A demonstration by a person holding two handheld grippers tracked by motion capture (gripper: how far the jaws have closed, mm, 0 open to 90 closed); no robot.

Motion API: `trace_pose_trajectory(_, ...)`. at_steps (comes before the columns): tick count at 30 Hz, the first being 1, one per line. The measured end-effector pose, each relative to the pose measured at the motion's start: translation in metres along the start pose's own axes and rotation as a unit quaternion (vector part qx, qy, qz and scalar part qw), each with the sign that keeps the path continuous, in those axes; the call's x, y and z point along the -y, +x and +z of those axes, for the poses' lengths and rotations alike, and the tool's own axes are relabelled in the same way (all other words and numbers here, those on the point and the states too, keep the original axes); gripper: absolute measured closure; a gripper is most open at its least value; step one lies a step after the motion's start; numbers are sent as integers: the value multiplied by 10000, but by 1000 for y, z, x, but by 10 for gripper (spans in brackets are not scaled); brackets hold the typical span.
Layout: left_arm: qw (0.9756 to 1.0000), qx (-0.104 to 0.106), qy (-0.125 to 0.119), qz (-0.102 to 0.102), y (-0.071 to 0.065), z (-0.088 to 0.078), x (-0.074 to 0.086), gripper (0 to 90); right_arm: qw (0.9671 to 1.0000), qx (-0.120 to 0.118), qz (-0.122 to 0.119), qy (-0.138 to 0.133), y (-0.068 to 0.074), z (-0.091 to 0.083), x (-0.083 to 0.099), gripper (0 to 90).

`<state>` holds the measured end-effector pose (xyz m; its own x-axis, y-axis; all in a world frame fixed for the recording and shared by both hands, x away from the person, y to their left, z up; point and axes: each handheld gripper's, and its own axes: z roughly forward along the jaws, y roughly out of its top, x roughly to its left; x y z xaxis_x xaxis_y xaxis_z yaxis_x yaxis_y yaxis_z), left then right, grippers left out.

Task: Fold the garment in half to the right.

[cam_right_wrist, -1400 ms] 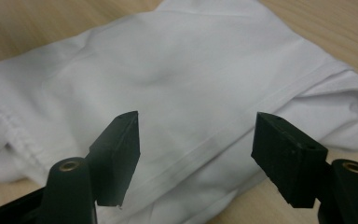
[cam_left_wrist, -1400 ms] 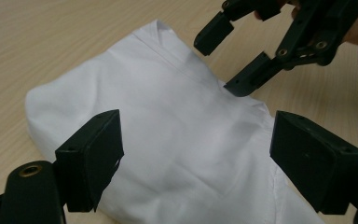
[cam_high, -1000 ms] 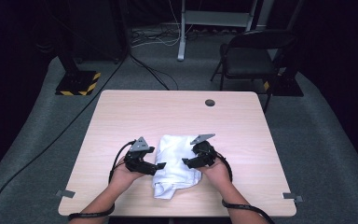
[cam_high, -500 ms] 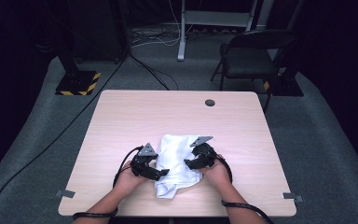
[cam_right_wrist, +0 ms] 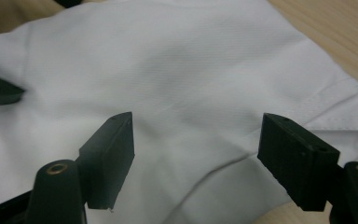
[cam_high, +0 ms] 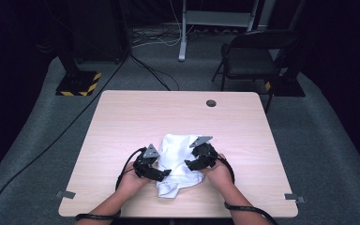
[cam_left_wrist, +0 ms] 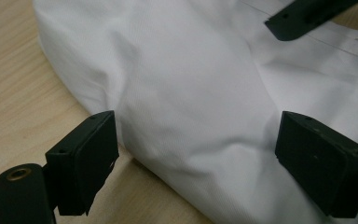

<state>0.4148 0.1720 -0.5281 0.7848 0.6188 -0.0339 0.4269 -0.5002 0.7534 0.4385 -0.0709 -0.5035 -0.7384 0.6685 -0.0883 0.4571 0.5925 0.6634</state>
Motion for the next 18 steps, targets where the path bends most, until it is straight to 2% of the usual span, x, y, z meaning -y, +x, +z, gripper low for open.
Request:
trace_pose_trajectory(2,10000,-15,-2,3,0,0,0,124,9999,-104,-86,-74,8,-5,3,253)
trace_pose_trajectory(5,10000,-25,-2,-3,0,0,0,119,9990,-246,-346,-142,21,-13,11,250)
trace_pose_trajectory(9,10000,-25,4,-5,0,1,0,116,9974,-370,-613,10,35,-14,24,251)
trace_pose_trajectory(11,10000,-27,13,4,0,2,0,115,9969,-308,-715,96,38,-12,30,252)
trace_pose_trajectory(15,10000,-3,13,-7,2,4,1,111,9983,-404,-427,-15,32,-9,36,246)
trace_pose_trajectory(18,10000,18,10,-36,4,6,2,107,9985,-444,-316,-89,28,-7,38,246)
